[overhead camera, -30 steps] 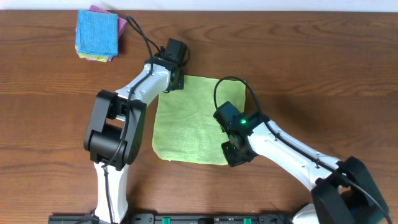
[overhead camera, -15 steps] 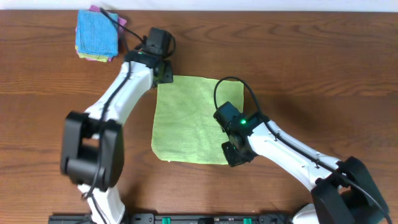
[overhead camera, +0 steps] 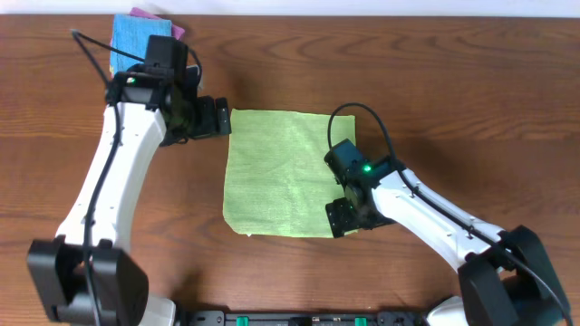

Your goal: Fold the cloth

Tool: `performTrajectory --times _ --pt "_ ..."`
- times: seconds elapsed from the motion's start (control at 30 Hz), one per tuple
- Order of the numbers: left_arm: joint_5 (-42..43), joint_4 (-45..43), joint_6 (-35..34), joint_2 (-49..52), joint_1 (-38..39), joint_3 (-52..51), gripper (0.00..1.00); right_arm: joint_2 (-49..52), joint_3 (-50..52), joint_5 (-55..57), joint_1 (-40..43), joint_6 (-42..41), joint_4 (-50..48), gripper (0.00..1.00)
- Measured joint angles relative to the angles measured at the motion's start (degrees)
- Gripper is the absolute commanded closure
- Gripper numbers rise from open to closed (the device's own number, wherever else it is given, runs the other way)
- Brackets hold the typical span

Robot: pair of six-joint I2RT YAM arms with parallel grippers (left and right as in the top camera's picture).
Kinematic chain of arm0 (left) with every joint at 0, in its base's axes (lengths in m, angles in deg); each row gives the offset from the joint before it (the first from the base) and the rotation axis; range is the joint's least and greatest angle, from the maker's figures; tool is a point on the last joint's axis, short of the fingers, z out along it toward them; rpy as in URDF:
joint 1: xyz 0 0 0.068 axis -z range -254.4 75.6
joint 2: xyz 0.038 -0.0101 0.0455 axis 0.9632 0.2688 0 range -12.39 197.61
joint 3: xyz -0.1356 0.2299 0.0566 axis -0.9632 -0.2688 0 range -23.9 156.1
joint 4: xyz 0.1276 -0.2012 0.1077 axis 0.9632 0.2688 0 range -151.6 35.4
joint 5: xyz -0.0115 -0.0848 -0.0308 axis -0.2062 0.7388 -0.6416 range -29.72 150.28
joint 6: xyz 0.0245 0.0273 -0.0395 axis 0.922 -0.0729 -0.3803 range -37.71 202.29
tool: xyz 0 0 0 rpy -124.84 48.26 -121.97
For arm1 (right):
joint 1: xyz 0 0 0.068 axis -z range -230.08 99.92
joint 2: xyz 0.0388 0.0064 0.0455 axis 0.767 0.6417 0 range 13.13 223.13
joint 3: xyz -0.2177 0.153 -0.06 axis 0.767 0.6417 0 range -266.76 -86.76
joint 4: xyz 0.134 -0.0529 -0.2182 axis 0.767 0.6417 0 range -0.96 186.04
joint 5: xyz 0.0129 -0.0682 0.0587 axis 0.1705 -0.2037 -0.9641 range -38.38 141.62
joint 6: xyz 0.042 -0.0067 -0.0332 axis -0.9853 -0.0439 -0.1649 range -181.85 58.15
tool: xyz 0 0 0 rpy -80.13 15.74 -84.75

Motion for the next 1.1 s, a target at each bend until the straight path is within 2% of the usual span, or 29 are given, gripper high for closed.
performTrajectory --times 0.2,0.47,0.53,0.67,0.73,0.77,0.8,0.93,1.1 --pt "0.59 1.66 1.86 -2.84 -0.83 -3.56 0.05 -5.09 0.11 0.11 1.46 0.00 1.90 0.11" --pt "10.40 -11.02 2.34 -8.39 -0.92 -26.45 0.05 -17.22 0.17 0.68 6.36 0.04 2.67 0.10" --pt "13.05 -14.12 2.32 -10.60 -0.92 -30.73 0.05 -18.84 0.17 0.52 6.60 0.44 2.84 0.14" --pt "17.35 -20.00 2.32 -13.84 -0.92 -37.97 0.05 -19.76 0.17 -0.92 6.64 1.53 2.78 0.38" --pt "20.28 -24.81 2.27 -14.34 -0.92 -42.47 0.05 -19.76 0.22 -1.81 6.64 2.27 2.49 0.66" --pt "21.35 -27.12 2.10 -14.36 -0.92 -44.46 0.05 -19.76 0.24 -2.23 6.67 2.56 2.29 0.92" --pt "22.32 -29.18 1.97 -14.34 -0.92 -46.56 0.05 -19.76 0.24 -2.75 6.67 2.58 2.16 0.98" --pt "25.33 -35.60 0.94 -14.38 -1.03 -53.72 0.05 -19.76 0.26 -3.93 6.69 2.69 2.10 0.98" --pt "26.69 -38.66 0.33 -14.75 -1.27 -54.80 0.05 -19.76 0.26 -4.50 6.69 3.08 2.10 0.98"
